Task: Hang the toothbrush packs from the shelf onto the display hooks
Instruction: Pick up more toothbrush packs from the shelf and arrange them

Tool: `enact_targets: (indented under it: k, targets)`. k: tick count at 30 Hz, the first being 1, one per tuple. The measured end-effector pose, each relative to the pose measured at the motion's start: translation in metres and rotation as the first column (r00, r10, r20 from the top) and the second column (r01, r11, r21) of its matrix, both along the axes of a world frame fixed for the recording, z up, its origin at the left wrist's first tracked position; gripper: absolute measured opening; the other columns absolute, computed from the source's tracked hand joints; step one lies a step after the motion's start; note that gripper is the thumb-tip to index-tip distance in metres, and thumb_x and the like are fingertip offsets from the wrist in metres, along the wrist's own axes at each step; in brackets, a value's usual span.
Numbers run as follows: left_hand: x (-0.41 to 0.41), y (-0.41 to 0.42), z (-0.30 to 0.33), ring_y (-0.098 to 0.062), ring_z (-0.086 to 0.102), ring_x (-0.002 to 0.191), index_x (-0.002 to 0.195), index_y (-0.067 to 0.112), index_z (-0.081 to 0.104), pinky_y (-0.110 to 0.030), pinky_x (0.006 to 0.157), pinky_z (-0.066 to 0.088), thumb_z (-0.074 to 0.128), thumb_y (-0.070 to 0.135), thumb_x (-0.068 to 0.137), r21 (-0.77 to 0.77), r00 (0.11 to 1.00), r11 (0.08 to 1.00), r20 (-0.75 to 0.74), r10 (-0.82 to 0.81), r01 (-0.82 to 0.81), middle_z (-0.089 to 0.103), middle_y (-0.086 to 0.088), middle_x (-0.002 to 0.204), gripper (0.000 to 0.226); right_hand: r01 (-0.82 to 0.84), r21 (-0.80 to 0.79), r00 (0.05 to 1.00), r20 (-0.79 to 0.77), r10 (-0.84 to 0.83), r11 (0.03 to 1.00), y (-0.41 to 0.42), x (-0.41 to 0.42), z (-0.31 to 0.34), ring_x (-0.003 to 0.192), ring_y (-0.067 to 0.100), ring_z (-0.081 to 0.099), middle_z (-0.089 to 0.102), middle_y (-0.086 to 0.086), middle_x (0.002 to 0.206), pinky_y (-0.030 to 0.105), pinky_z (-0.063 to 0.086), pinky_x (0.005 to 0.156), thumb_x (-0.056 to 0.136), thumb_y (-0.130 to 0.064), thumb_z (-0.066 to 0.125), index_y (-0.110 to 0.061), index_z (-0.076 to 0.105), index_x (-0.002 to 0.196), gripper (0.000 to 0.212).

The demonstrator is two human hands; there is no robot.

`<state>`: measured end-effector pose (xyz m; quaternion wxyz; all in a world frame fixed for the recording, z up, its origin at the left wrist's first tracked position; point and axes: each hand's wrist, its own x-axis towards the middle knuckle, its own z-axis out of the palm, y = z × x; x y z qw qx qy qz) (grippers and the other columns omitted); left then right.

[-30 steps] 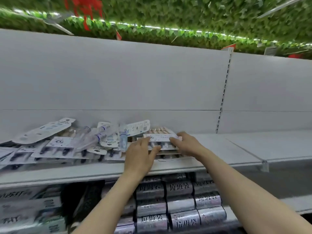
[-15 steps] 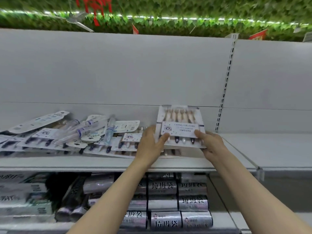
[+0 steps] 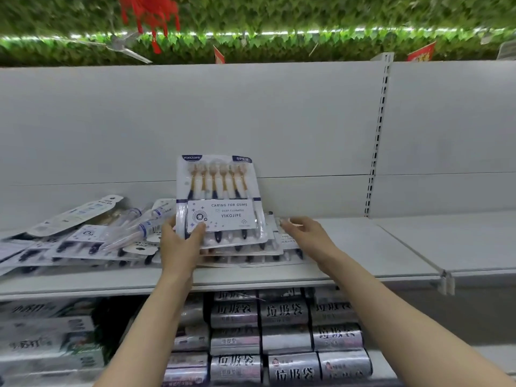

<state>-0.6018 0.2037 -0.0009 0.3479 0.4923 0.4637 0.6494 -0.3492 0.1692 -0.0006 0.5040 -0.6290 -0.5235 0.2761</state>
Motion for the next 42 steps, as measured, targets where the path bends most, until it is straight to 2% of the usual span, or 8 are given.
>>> enact_targets:
  k: [5, 8, 13, 19, 21, 26, 30, 42]
  targets:
    - [-0.017, 0.007, -0.029, -0.02, 0.06, 0.115, 0.14, 0.015, 0.045, -0.038, 0.101, 0.046, 0.07, 0.024, 0.091, -0.015, 1.0, 1.0, -0.002, 0.016, -0.016, 0.063, 0.0, 0.125, 0.056, 0.018, -0.05, 0.981, 0.193, -0.008, 0.999, 0.011, -0.022, -0.011, 0.126, 0.023, 0.055, 0.056, 0.005, 0.143, 0.042, 0.047, 0.104, 0.092, -0.061, 0.055, -0.021, 0.044, 0.146, 0.068]
    - [-0.019, 0.015, -0.031, -0.019, 0.062, 0.107, 0.132, 0.013, 0.053, -0.031, 0.09, 0.046, 0.068, 0.02, 0.092, -0.003, 1.0, 1.0, 0.0, 0.025, -0.025, 0.066, 0.001, 0.115, 0.044, 0.039, -0.076, 0.968, 0.249, -0.019, 0.996, 0.015, -0.028, -0.004, 0.127, 0.026, 0.055, 0.058, 0.003, 0.141, 0.048, 0.046, 0.105, 0.091, -0.063, 0.056, -0.022, 0.043, 0.146, 0.07]
    - [-0.022, 0.011, -0.033, -0.017, 0.062, 0.102, 0.132, 0.013, 0.052, -0.029, 0.088, 0.044, 0.069, 0.018, 0.092, -0.011, 1.0, 1.0, -0.012, 0.01, -0.01, 0.066, 0.001, 0.113, 0.044, 0.004, -0.076, 1.0, -0.004, -0.005, 0.997, 0.015, -0.035, 0.003, 0.127, 0.03, 0.054, 0.05, 0.01, 0.148, 0.038, 0.046, 0.083, 0.089, -0.052, 0.069, -0.013, 0.041, 0.148, 0.077]
    - [-0.026, 0.014, -0.033, -0.02, 0.062, 0.106, 0.131, 0.011, 0.052, -0.032, 0.091, 0.047, 0.07, 0.021, 0.09, -0.05, 0.999, 0.999, -0.032, 0.014, -0.016, 0.066, -0.001, 0.115, 0.046, -0.034, -0.083, 0.971, -0.238, 0.013, 0.996, 0.017, -0.051, 0.025, 0.126, 0.03, 0.055, 0.063, 0.012, 0.128, 0.039, 0.046, 0.098, 0.088, -0.042, 0.073, -0.008, 0.062, 0.116, 0.046]
    - [-0.027, 0.015, -0.034, -0.021, 0.062, 0.112, 0.137, 0.011, 0.049, -0.038, 0.1, 0.048, 0.071, 0.024, 0.089, -0.057, 1.0, 0.998, -0.022, 0.004, -0.006, 0.066, -0.002, 0.122, 0.054, -0.022, -0.11, 0.985, -0.171, 0.003, 0.994, 0.019, -0.06, 0.036, 0.117, 0.03, 0.055, 0.06, 0.013, 0.132, 0.045, 0.044, 0.104, 0.09, -0.044, 0.071, -0.011, 0.061, 0.107, 0.038]
    - [-0.03, 0.016, -0.036, -0.018, 0.062, 0.106, 0.133, 0.013, 0.052, -0.03, 0.093, 0.046, 0.071, 0.021, 0.09, -0.04, 1.0, 0.999, -0.019, -0.003, 0.002, 0.067, 0.001, 0.117, 0.049, 0.096, -0.2, 0.988, 0.135, -0.069, 0.975, 0.029, -0.07, 0.039, 0.116, 0.03, 0.051, 0.053, 0.012, 0.131, 0.036, 0.04, 0.088, 0.095, -0.051, 0.059, -0.002, 0.047, 0.137, 0.066]
    - [-0.03, 0.017, -0.037, -0.016, 0.061, 0.104, 0.131, 0.015, 0.053, -0.027, 0.09, 0.043, 0.071, 0.02, 0.089, -0.027, 0.999, 1.0, -0.032, -0.009, 0.008, 0.066, 0.004, 0.113, 0.045, 0.111, -0.201, 0.986, 0.149, -0.081, 0.973, 0.035, -0.072, 0.021, 0.129, 0.033, 0.049, 0.05, 0.016, 0.143, 0.038, 0.042, 0.097, 0.094, -0.05, 0.058, -0.002, 0.041, 0.145, 0.072]
    - [-0.03, 0.019, -0.036, -0.016, 0.061, 0.1, 0.129, 0.014, 0.055, -0.026, 0.085, 0.042, 0.07, 0.021, 0.09, -0.024, 0.999, 1.0, -0.033, -0.015, 0.014, 0.066, 0.004, 0.11, 0.042, 0.238, -0.204, 0.937, -0.208, -0.279, 0.95, 0.044, -0.055, 0.032, 0.103, 0.034, 0.062, 0.063, 0.018, 0.117, 0.039, 0.049, 0.079, 0.072, -0.023, 0.089, 0.005, 0.055, 0.121, 0.065]
